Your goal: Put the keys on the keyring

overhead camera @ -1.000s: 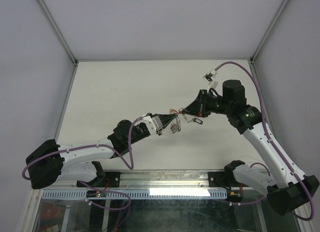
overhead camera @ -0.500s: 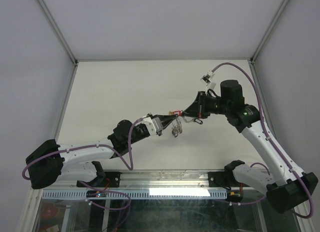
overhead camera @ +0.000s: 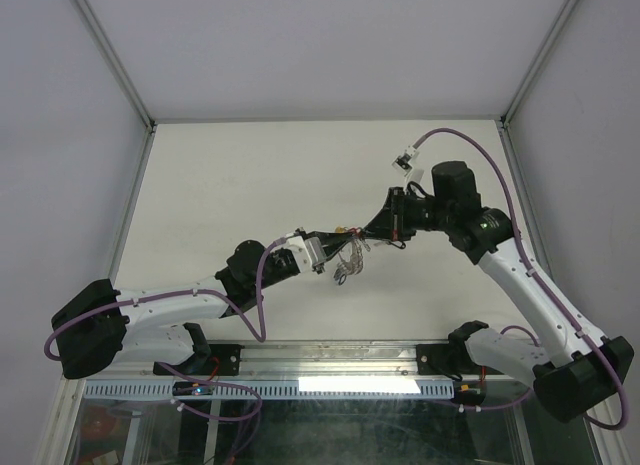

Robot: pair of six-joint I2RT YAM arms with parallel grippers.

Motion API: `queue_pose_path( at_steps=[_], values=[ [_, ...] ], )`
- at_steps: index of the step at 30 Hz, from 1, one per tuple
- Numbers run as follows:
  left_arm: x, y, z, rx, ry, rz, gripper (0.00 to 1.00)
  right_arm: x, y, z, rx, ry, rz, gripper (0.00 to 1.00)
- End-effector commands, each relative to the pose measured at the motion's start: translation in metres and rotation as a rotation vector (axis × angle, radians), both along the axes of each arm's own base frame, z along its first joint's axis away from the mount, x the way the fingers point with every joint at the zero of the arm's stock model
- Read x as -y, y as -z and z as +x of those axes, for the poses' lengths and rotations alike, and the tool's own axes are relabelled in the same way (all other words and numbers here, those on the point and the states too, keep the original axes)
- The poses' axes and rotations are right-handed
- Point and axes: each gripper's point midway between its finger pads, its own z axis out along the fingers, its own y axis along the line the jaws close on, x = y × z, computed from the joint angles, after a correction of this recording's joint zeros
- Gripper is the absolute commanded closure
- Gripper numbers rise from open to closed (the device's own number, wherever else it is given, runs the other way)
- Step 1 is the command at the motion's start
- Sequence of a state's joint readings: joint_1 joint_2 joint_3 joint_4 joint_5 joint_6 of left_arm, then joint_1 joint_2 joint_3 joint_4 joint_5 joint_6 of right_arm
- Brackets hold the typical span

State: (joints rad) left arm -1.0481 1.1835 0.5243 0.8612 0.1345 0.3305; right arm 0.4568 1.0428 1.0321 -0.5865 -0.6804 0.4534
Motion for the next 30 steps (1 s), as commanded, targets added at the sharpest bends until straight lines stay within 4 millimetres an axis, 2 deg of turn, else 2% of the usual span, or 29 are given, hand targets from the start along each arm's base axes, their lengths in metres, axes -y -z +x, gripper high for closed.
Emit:
queue_pose_path(
  at_steps=[1, 8, 15, 21, 26, 30],
  values=[
    [-0.003, -0.04, -0.012, 0.086, 0.036, -0.11, 1.0, -0.005, -0.012, 0.001, 0.052, -0.018, 0.009, 1.0],
    [-0.005, -0.039, -0.012, 0.078, 0.03, -0.111, 1.0, -0.001, -0.019, 0.005, 0.111, 0.01, 0.002, 1.0],
    [-0.008, -0.038, -0.013, 0.061, 0.032, -0.114, 1.0, 0.021, -0.029, 0.021, 0.251, 0.137, -0.081, 0.8],
    [-0.014, -0.036, -0.009, 0.029, 0.025, -0.126, 1.0, 0.054, -0.021, 0.041, 0.338, 0.304, -0.22, 0.65],
    [-0.038, -0.035, 0.014, -0.065, -0.02, -0.204, 1.0, 0.064, -0.016, 0.048, 0.37, 0.379, -0.223, 0.55],
    [-0.066, -0.033, 0.035, -0.146, -0.034, -0.295, 1.0, 0.067, -0.015, 0.053, 0.372, 0.426, -0.214, 0.4]
  ],
)
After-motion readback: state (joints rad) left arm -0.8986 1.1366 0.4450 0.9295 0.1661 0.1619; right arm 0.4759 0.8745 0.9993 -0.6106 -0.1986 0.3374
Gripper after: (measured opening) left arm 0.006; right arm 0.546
